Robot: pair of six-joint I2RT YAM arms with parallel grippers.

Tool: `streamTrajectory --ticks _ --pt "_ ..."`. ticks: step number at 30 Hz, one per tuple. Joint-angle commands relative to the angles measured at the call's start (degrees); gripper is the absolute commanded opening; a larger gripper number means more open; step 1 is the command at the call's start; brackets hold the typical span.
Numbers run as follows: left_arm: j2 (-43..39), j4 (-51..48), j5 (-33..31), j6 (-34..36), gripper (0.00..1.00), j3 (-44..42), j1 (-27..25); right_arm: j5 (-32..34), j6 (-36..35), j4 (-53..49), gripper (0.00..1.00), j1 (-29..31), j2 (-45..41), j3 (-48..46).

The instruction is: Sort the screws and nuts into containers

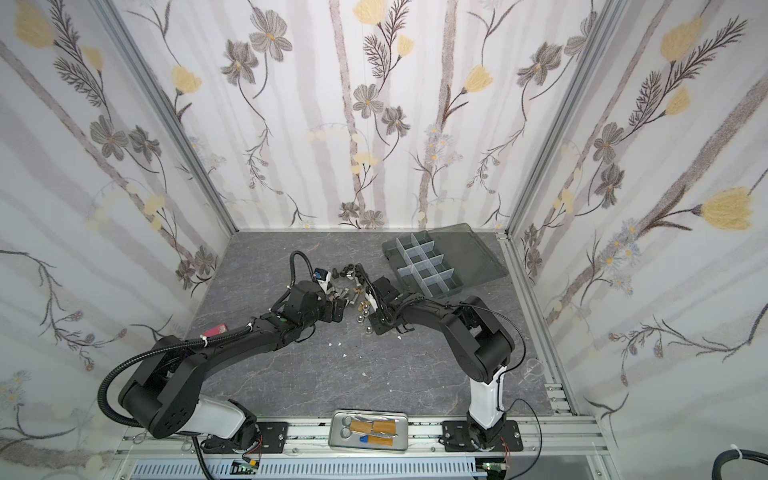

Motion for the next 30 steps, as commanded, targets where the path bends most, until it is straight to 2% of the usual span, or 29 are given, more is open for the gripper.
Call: streamTrajectory --ticks 1,5,11,17,23,30 --pt "-0.1 2.0 -0.8 -0.4 1.0 0.1 -0.1 0.9 0.4 -3.3 0.18 -0.3 -1.1 0.9" --pt "-1.3 5.2 -1.5 -0.5 1.0 -0.1 -0.1 -0.4 2.7 -3.7 0.17 -3.2 -2.6 5.3" --pt "-2.1 12.5 -1.9 0.1 1.0 0.6 -0.2 -3.4 4.0 -5.3 0.18 -11.4 -4.6 12.4" --pt "0.6 14.3 0.6 0.5 1.0 3.5 -0.2 1.0 3.4 -8.1 0.18 -21.1 -3.8 16.4" --pt "1.2 13.1 0.7 1.7 1.0 4.2 -0.2 5.2 3.7 -10.1 0.18 -28.8 -3.7 15.5" --pt "2.8 13.4 1.2 2.2 1.0 5.1 -0.2 5.4 3.7 -8.8 0.18 -35.3 -2.0 14.7"
